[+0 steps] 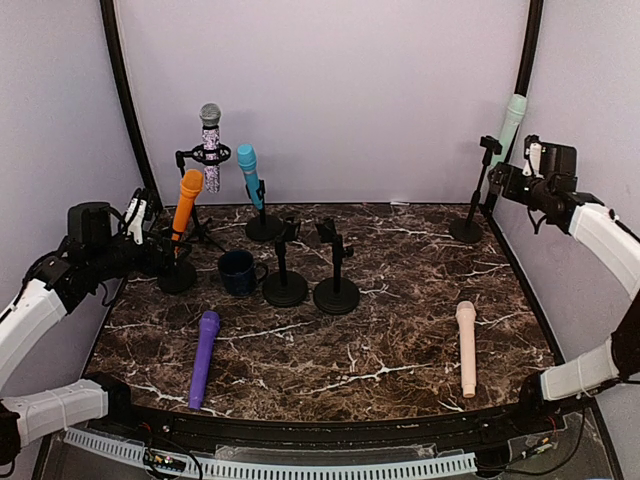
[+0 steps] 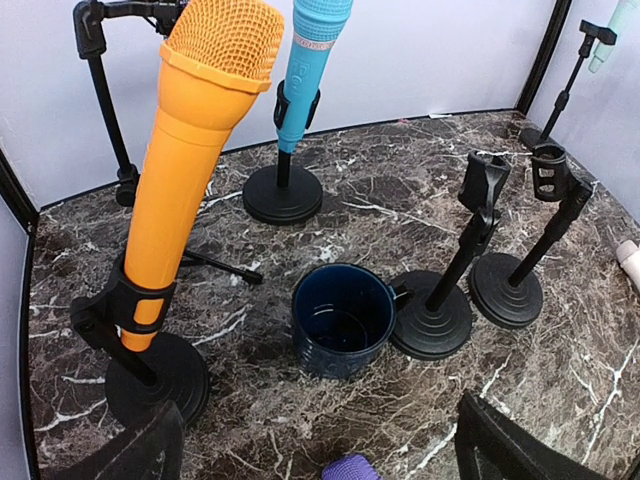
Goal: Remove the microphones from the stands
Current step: Pick up the microphone stand with the microphone from the corner of the board, then place the microphone stand with the microphone at the center of the board, then adjust the microphone stand with the microphone at the center of the board.
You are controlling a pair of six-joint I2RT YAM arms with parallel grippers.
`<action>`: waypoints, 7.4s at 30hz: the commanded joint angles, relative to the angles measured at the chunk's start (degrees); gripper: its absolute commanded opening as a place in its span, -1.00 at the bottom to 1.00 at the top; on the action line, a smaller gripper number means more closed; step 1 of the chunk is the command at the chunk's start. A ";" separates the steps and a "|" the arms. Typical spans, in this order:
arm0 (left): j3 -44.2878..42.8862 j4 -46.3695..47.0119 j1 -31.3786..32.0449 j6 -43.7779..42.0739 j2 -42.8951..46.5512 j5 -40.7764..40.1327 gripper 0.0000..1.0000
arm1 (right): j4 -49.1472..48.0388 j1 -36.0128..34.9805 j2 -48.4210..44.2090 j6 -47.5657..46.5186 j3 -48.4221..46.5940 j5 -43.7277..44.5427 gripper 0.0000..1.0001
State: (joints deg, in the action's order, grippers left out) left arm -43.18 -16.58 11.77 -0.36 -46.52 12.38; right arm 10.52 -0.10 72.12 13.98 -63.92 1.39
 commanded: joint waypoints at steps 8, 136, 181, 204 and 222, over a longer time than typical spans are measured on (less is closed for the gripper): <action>1.25 4.60 -0.31 -2.23 -2.41 -0.43 0.93 | -8.95 6.83 7.50 -4.73 -10.74 -6.09 0.97; -21.63 25.02 37.04 23.94 -22.25 2.28 0.75 | -29.73 -61.28 -9.35 -7.79 13.09 12.06 -1.00; -39.00 11.33 47.91 20.16 -43.89 -15.93 0.75 | -25.51 -61.42 -14.45 -6.68 16.33 13.95 -1.00; -28.48 15.03 47.91 23.41 -41.88 -16.35 0.46 | -24.19 -62.94 -11.02 -6.60 15.23 15.95 -1.00; -28.18 14.19 47.91 23.78 -44.91 -13.64 0.42 | -22.39 -63.49 -12.93 -6.24 16.78 19.80 -1.00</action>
State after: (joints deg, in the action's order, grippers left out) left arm -73.34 8.49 59.79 24.71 -88.29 -1.76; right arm -20.51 -62.61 58.43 6.44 -49.78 19.70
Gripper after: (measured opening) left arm 0.712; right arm 0.453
